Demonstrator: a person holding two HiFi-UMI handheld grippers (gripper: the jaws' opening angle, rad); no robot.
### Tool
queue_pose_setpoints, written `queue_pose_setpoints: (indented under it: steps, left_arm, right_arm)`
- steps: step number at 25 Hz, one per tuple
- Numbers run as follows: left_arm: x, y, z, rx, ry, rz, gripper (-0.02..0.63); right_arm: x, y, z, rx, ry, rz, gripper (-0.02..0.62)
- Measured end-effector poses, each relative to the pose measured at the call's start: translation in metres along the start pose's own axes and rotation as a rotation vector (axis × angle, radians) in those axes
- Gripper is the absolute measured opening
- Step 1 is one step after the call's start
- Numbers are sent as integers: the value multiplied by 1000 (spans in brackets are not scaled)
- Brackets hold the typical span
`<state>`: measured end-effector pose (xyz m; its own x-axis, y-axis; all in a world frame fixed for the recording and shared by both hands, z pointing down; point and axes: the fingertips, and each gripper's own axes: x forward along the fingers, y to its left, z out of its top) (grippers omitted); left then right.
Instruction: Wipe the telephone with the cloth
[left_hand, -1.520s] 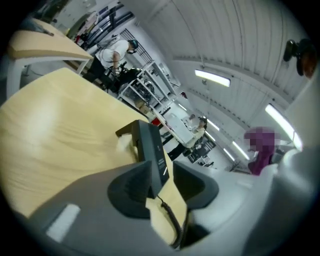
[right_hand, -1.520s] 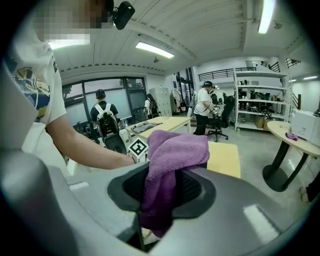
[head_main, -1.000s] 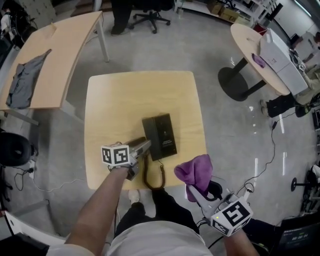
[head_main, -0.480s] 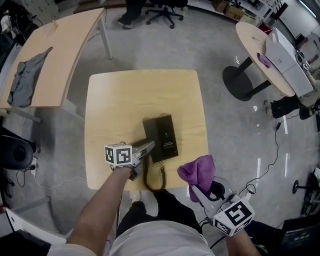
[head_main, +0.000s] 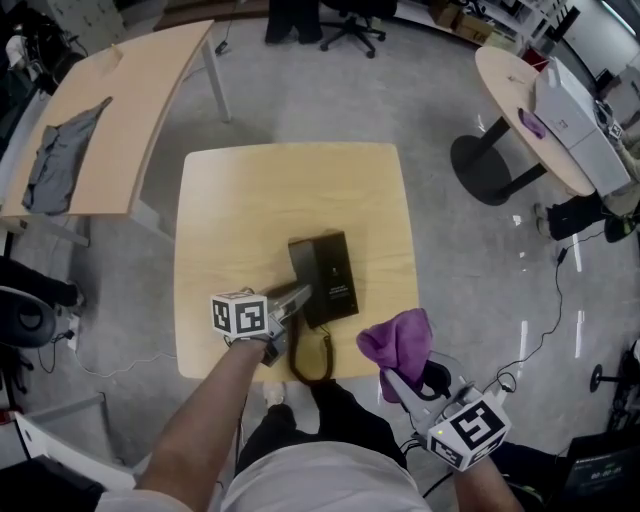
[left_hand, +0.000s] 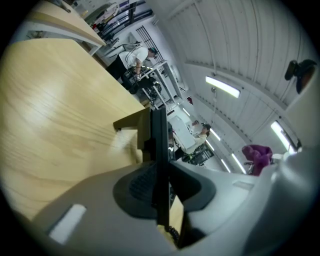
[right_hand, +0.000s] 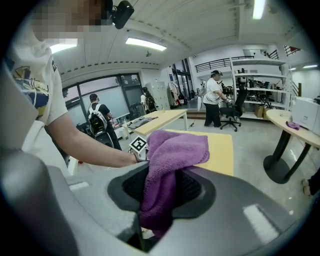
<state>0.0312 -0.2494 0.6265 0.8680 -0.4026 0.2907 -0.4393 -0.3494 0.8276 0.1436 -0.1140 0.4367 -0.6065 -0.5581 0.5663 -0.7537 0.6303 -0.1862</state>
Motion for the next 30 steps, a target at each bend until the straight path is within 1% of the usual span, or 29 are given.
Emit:
queue_pose_setpoints:
  steps: [8, 13, 18, 23, 26, 30]
  left_arm:
    - [-6, -16, 4, 17, 2, -22, 81]
    - [-19, -38, 16, 4, -47, -69, 81]
    - [-39, -81, 36, 10, -114, -160, 80]
    - [-68, -133, 53, 69, -147, -248, 80]
    - [-87, -164, 65, 100, -166, -276, 80]
    - [-110, -201, 82, 130, -196, -288, 81]
  right_arm:
    - [1, -4, 6, -11, -20, 6, 115]
    - [3, -4, 15, -32, -43, 13, 115]
    - [7, -1, 35, -73, -82, 26, 115]
    - [10, 9, 67, -128, -144, 49, 115]
    - [10, 18, 90, -158, -190, 70, 115]
    - [5, 32, 125, -191, -254, 91, 115]
